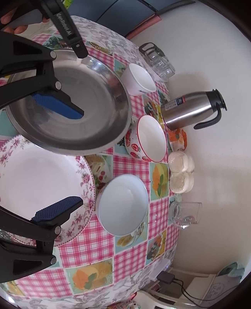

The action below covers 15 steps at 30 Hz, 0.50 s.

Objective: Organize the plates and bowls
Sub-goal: 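Lower the steel tray onto the tablecloth and open both tools, then move both tools toward the rim of the pink floral plate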

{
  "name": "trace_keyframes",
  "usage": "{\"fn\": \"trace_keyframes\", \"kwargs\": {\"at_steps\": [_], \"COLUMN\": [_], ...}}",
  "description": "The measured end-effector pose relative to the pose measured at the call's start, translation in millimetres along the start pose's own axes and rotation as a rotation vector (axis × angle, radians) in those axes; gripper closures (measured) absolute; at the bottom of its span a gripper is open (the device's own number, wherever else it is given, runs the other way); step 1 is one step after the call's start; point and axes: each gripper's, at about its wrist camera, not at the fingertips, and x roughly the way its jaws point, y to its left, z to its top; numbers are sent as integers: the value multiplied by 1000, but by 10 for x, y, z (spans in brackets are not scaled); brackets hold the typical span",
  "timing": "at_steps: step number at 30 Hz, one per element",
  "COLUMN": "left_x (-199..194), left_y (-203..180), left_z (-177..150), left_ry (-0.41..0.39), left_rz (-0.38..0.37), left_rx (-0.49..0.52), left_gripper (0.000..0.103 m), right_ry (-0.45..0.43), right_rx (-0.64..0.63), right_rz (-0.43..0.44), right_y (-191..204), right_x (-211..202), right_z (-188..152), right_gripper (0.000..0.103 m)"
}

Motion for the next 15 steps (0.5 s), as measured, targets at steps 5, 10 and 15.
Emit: {"fn": "trace_keyframes", "kwargs": {"at_steps": [5, 10, 15], "left_x": [-47, -101, -227], "left_y": [-92, -165, -229], "left_z": [-9, -13, -1], "left_ry": [-30, -65, -137], "left_rz": [3, -8, -59], "left_rx": [44, 69, 71], "left_gripper": [8, 6, 5], "right_ry": [-10, -31, -97], "right_rx": [18, 27, 45], "right_rz": [-6, 13, -10], "right_y": [-35, -73, -158], "right_x": [-13, -51, -163], "right_z": [-1, 2, 24], "right_gripper": [1, 0, 0]}}
